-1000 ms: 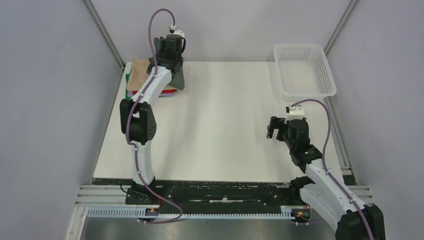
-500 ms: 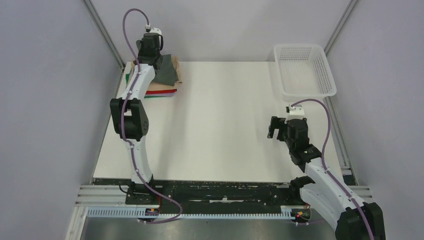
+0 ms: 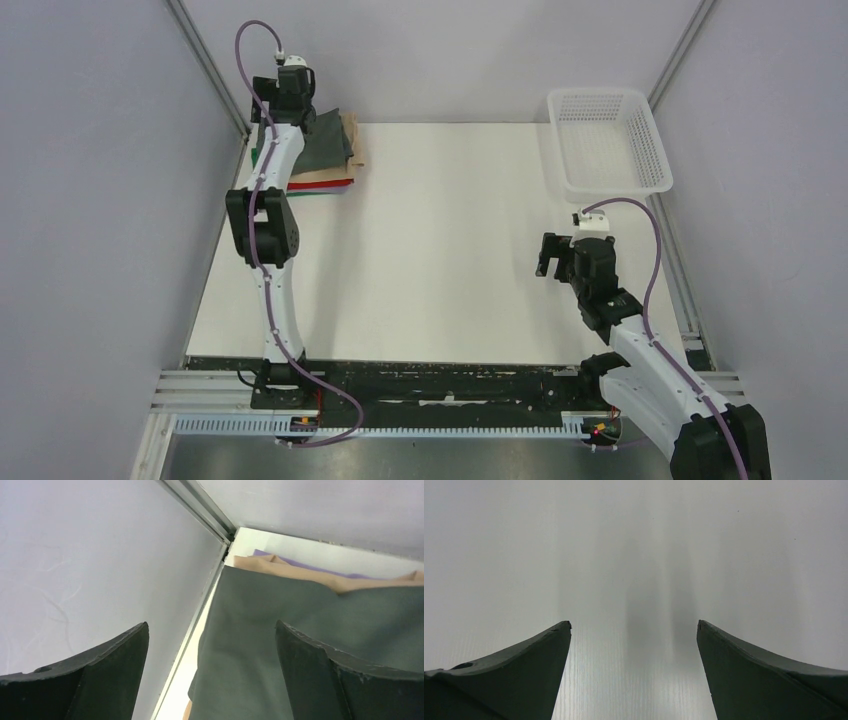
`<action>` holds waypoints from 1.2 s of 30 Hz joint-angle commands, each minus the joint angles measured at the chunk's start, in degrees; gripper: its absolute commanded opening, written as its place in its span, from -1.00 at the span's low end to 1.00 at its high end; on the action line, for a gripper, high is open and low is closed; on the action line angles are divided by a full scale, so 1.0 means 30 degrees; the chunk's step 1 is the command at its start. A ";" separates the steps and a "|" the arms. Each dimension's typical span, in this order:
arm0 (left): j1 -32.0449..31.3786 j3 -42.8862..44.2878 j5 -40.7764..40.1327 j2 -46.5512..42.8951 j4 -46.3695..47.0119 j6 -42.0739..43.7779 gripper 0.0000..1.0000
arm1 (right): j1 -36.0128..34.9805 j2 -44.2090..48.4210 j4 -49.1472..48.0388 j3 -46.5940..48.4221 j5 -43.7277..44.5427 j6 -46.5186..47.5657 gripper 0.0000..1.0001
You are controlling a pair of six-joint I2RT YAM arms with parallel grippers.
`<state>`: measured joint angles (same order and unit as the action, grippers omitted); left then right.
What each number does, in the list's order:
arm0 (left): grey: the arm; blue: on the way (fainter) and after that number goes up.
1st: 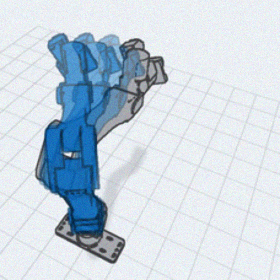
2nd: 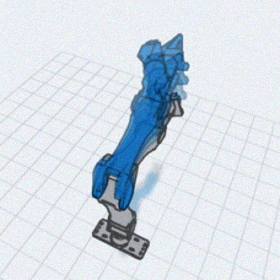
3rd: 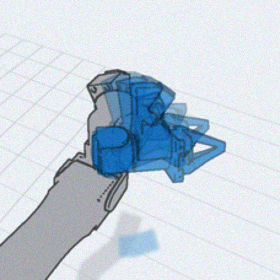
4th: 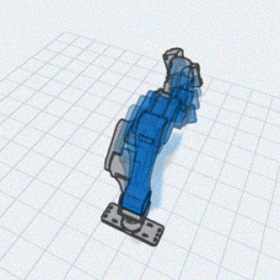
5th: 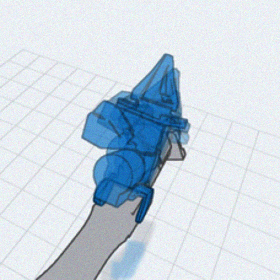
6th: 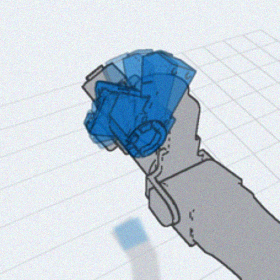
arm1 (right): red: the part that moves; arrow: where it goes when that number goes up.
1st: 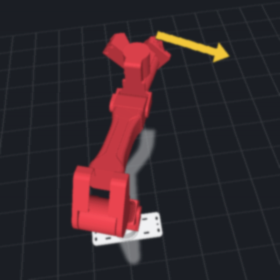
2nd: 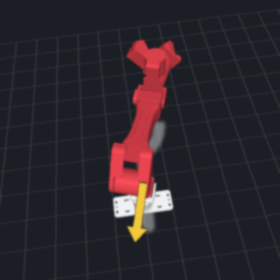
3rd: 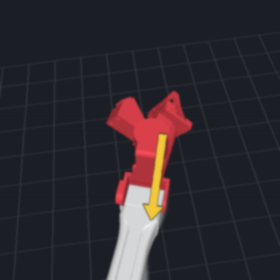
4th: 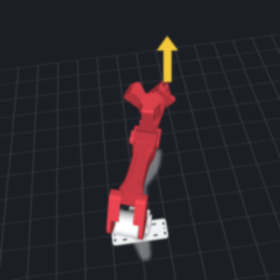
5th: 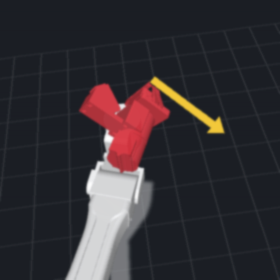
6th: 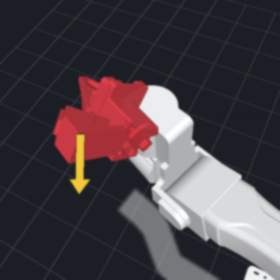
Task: Fold and stack the t-shirts
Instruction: Put the neatly folded tshirt into the corner of the board with the left arm, then reset both arms
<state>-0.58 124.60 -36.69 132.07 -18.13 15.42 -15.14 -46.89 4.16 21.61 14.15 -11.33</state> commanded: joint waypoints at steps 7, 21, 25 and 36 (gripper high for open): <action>0.0149 0.0762 0.1651 -0.2165 -0.2072 -0.5543 0.99 | 0.0065 0.0452 -0.0280 0.0195 0.0616 0.0036 0.96; -0.4575 -1.7833 0.7734 -1.6258 0.2676 -1.4011 0.99 | 0.0067 0.2155 -0.0304 -0.0465 0.0190 -0.0978 0.96; -0.8026 -2.4308 0.5269 -2.0330 0.4037 -1.4219 0.99 | 0.0071 0.3531 -0.0500 -0.1324 -0.0120 -0.0440 0.96; -0.9944 -2.9734 0.3422 -2.7254 0.2067 -1.6112 0.99 | 0.0065 0.6410 -0.0943 -0.3798 0.0757 -0.2084 0.96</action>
<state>-30.35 33.78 -20.67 54.98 -13.41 -29.32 -15.14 -29.26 4.14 11.51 14.50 -15.03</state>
